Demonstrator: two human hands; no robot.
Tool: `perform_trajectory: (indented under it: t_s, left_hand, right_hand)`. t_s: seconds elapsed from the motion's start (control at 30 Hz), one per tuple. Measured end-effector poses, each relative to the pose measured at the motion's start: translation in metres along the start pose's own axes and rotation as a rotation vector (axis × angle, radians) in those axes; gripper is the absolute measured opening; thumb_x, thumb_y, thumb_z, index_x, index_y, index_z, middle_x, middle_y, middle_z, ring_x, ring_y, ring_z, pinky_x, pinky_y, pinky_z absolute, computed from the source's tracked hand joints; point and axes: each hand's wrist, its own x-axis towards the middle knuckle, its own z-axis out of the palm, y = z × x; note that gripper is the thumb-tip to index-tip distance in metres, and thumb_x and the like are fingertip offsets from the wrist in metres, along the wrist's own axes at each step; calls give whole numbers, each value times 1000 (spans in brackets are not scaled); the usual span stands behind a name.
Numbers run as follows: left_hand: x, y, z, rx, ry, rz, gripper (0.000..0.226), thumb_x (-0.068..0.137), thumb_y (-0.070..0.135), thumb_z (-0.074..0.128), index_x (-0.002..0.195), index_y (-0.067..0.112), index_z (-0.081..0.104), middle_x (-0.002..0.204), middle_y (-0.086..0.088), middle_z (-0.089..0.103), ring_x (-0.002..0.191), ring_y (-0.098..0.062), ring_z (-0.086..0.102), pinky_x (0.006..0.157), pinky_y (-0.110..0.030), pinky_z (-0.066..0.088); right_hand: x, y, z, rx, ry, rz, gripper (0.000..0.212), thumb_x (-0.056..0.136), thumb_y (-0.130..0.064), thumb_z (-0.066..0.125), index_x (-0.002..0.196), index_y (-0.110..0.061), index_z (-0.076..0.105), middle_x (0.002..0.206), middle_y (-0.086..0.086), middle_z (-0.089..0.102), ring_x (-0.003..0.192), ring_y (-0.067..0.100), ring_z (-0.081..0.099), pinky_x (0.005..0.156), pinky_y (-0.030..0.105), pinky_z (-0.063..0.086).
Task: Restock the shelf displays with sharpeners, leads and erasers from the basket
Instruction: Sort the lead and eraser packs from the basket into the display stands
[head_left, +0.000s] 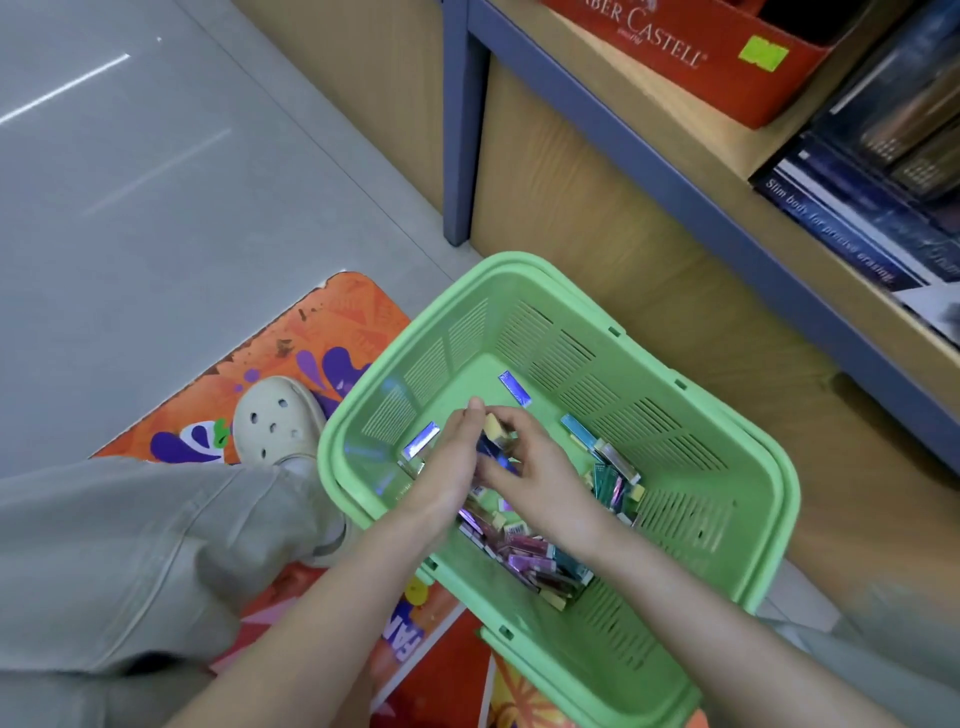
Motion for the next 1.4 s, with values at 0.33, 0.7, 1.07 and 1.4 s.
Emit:
perform_trajectory:
  t_s: [0.33,0.7,1.07,1.4]
  left_hand:
    - [-13,4,-7,-255,-141,-46,41,94,44,45,109,7,55,78,-3,60,58,-14,55,56,-26,51]
    - [-8,3,-9,-36,49,32,16,100,25,42,97,11,46,82,-7,57,45,-7,58,59,-28,45]
    - [-1,1,-10,-38,33,-31,21,101,32,38,93,16,50,81,-3,61,52,-10,56,53,-22,50]
    - [-1,-1,-12,-51,47,-56,21,100,30,40,92,13,50,80,-2,61,56,-14,55,55,-23,52]
  right_hand:
    - [-9,-22,-22,-774,97,-320,47,85,-45,62,128,-27,58,106,-2,65,97,19,60,72,29,44]
    - [23,46,-29,-144,158,1,37,95,-24,55,129,-18,43,105,-8,56,90,4,55,85,25,49]
    - [16,169,-29,-591,-156,340,79,78,-27,76,143,-15,33,134,4,44,126,20,42,111,33,30]
    - [26,184,-15,-785,-135,312,34,87,-36,65,115,-18,56,113,1,61,106,19,56,101,37,38]
